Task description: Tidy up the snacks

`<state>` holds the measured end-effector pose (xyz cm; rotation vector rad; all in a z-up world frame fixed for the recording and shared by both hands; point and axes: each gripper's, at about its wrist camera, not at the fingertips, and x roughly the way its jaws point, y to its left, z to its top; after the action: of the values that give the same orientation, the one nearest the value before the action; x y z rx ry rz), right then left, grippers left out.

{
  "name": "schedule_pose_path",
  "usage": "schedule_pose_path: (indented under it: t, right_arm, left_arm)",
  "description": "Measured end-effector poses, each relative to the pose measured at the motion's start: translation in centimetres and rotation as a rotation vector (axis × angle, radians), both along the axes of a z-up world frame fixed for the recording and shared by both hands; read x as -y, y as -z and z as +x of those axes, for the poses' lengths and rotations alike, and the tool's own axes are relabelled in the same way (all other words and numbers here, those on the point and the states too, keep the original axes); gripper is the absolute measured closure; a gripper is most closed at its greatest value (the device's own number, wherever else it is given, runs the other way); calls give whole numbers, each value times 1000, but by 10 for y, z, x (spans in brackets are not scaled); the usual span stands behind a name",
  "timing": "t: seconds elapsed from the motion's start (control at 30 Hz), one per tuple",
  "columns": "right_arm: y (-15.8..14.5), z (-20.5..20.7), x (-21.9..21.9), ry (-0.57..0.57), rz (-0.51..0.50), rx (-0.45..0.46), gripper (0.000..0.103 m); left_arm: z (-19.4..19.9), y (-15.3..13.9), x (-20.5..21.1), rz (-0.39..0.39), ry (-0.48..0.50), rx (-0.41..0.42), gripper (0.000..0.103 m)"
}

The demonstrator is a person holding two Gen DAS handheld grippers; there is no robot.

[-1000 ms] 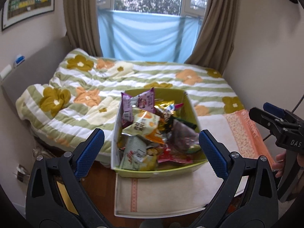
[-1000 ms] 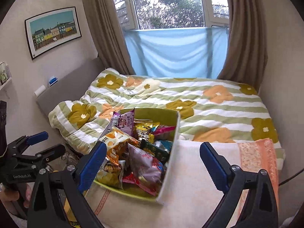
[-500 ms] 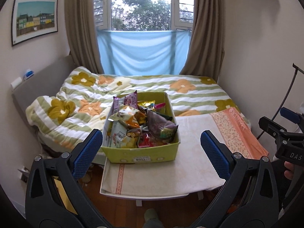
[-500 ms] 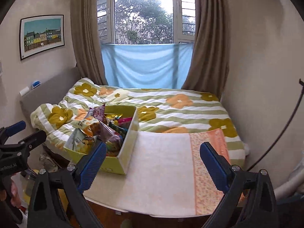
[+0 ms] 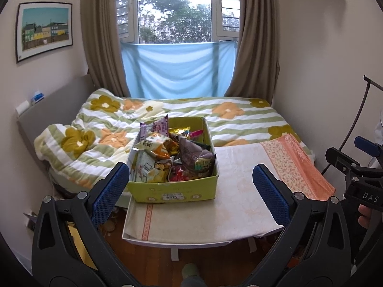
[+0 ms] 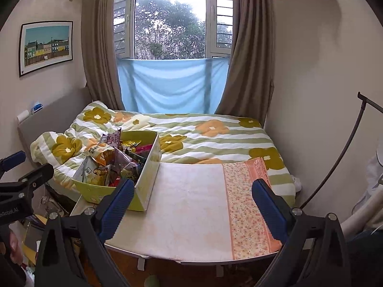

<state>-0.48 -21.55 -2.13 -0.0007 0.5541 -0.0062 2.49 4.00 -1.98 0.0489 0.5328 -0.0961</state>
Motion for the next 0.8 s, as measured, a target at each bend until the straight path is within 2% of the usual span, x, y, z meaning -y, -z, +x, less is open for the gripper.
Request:
schedule_pose_path:
  t: [0.8]
  right_arm:
    - [-2, 2, -1, 13, 15, -10, 5]
  left_arm:
    - [4, 2, 0, 8, -8, 0, 1]
